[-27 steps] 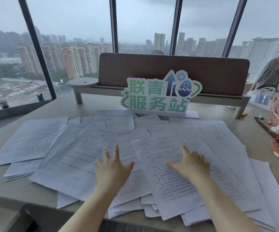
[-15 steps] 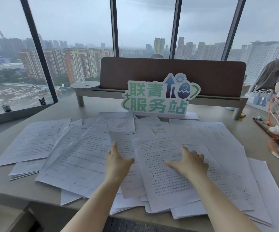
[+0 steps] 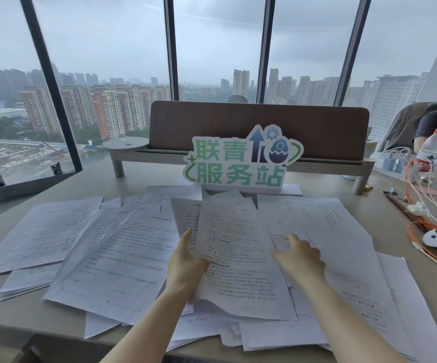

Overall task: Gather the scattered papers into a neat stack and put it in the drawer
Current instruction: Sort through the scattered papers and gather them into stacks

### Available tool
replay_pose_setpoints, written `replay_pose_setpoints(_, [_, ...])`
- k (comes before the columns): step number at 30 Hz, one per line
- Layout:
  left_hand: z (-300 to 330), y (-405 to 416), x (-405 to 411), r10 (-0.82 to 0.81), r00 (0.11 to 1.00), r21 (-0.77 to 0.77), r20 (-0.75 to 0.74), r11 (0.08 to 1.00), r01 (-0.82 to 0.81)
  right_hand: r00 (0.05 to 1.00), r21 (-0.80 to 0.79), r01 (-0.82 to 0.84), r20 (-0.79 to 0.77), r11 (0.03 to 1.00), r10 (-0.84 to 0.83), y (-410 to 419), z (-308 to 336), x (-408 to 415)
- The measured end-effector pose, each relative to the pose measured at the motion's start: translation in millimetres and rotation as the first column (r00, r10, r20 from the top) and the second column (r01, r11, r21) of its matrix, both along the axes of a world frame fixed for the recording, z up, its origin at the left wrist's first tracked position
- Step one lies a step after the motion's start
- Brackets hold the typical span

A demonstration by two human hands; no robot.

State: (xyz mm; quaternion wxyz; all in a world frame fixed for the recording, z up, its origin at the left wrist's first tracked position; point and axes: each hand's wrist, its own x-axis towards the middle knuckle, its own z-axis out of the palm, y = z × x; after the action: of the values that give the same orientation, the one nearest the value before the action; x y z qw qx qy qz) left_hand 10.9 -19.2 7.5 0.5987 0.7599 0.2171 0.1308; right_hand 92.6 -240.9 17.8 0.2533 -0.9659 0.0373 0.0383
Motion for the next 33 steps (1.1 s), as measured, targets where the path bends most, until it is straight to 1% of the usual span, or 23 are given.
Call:
replay_pose_setpoints(2, [2.9,4.1,-3.4,-0.012,0.997,0.042,0.072,0.999,0.009,0.997,-0.013,0.073,-0.007,0.997,-0.074,-12.8,0.7,3.3])
replay_pose_setpoints(4, [3.5,9.5,-5.1,-0.022,0.99,0.043,0.142,0.999,0.016,0.996,0.047,0.087,-0.021,0.995,-0.086,-19.5,0.3,5.7])
replay_pose_setpoints(6, [1.5,15.5,-5.0,-0.011,0.979,-0.003,0.202,1.0,0.012,0.998,0.173,0.056,0.0,0.983,-0.057,-21.1,-0.6,6.8])
replay_pose_setpoints(7, [0.9,17.7,-4.7,0.003,0.978,-0.032,0.208,0.999,0.003,0.999,0.27,0.045,0.014,0.962,-0.051,-20.5,-0.5,7.4])
replay_pose_setpoints(9, [1.6,19.2,-4.5,0.007,0.981,-0.078,0.195,0.997,0.008,0.996,0.484,0.079,-0.002,0.871,-0.09,-18.1,1.3,9.5])
replay_pose_setpoints(10, [3.2,18.4,-4.8,-0.006,0.983,-0.085,0.183,0.996,0.022,0.992,0.566,0.117,-0.03,0.816,-0.121,-16.6,2.1,11.2])
replay_pose_setpoints(12, [5.8,15.6,-4.8,-0.046,0.991,-0.113,0.127,0.992,0.061,0.985,0.671,0.171,-0.1,0.722,-0.141,-13.4,1.6,15.0])
replay_pose_setpoints(13, [5.6,14.9,-4.7,-0.07,0.993,-0.133,0.095,0.988,0.082,0.985,0.701,0.175,-0.128,0.691,-0.12,-11.0,0.4,16.6])
replay_pose_setpoints(17, [-1.8,11.9,-3.1,-0.164,0.986,-0.173,-0.032,0.972,0.156,0.982,0.72,0.165,-0.185,0.674,-0.043,4.3,-6.3,18.0])
replay_pose_setpoints(19, [-8.1,11.6,-1.5,-0.193,0.979,-0.159,-0.057,0.97,0.182,0.981,0.721,0.162,-0.194,0.674,-0.028,12.2,-8.9,16.5])
replay_pose_setpoints(22, [-10.4,12.7,-0.2,-0.198,0.979,-0.126,-0.059,0.974,0.189,0.983,0.676,0.164,-0.176,0.719,-0.059,19.2,-7.6,13.6])
replay_pose_setpoints(25, [-4.1,15.9,0.8,-0.158,0.987,-0.1,0.017,0.982,0.159,0.992,0.714,0.124,-0.112,0.689,-0.062,21.4,3.3,10.0])
replay_pose_setpoints(29, [14.9,21.3,5.2,-0.117,0.98,-0.061,0.16,0.99,0.128,0.999,0.782,0.0,0.03,0.623,-0.039,28.2,28.7,8.0])
replay_pose_setpoints(33, [42.6,26.4,9.6,-0.067,0.96,-0.031,0.273,0.996,0.078,0.989,0.825,-0.098,0.143,0.557,-0.038,37.4,57.1,6.5])
